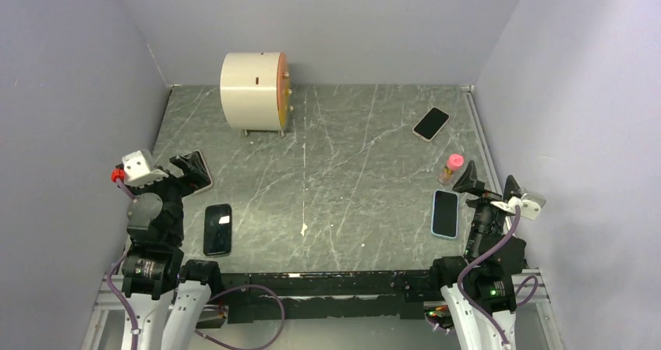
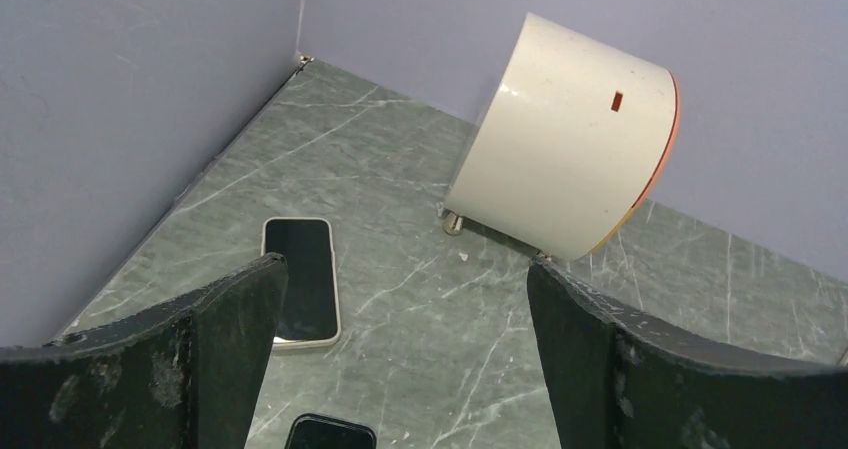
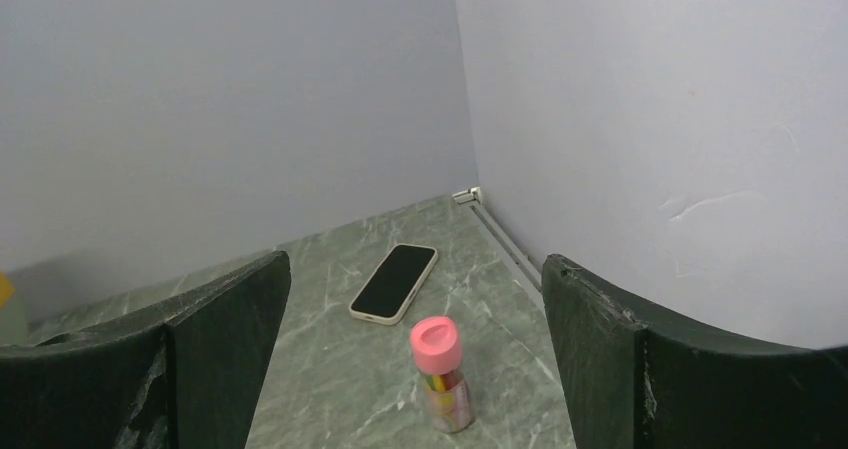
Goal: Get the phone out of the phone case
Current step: Pick up the phone at the center of the board.
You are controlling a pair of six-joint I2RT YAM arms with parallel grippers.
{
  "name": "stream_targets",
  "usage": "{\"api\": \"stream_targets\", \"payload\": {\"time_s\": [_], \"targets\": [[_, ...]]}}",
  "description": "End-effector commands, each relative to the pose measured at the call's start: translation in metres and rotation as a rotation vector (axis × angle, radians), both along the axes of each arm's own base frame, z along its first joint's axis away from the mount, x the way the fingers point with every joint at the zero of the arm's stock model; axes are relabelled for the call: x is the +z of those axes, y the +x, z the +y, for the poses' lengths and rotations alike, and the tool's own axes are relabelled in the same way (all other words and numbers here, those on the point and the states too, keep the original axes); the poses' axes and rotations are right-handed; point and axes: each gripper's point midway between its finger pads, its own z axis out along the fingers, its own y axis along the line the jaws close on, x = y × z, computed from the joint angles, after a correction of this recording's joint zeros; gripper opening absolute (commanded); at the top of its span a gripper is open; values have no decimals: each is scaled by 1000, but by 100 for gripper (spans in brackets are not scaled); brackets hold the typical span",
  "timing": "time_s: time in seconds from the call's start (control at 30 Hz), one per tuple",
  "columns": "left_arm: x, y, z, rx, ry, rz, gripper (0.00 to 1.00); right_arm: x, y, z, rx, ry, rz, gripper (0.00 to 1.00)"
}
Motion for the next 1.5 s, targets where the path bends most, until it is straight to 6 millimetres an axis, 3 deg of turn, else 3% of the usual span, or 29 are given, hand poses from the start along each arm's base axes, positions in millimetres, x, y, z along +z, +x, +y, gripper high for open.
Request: {"api": "stream_targets", "payload": {"time_s": [0.0, 0.37, 0.57, 0.7, 0.87, 1.17, 1.47], "targets": [[8, 1, -1, -7, -19, -1, 94, 35, -40, -4, 11, 44, -192, 99], [-26, 29, 0, 30, -143, 186, 94, 27, -32, 3, 53, 75, -184, 99], [-56, 55, -2, 51, -168, 447, 94, 32, -33, 13, 118, 71, -194, 99], [-90, 67, -7, 60, -201, 671, 95, 31, -33, 19, 158, 69, -179, 99], [-133, 77, 6, 86, -318, 813, 95, 30, -32, 25, 200, 67, -170, 99], [-165, 117, 41, 115, -324, 933, 94, 29, -29, 37, 274, 57, -160, 99], [-226, 140, 73, 74, -318, 1140, 95, 29, -28, 43, 308, 56, -162, 99]]}}
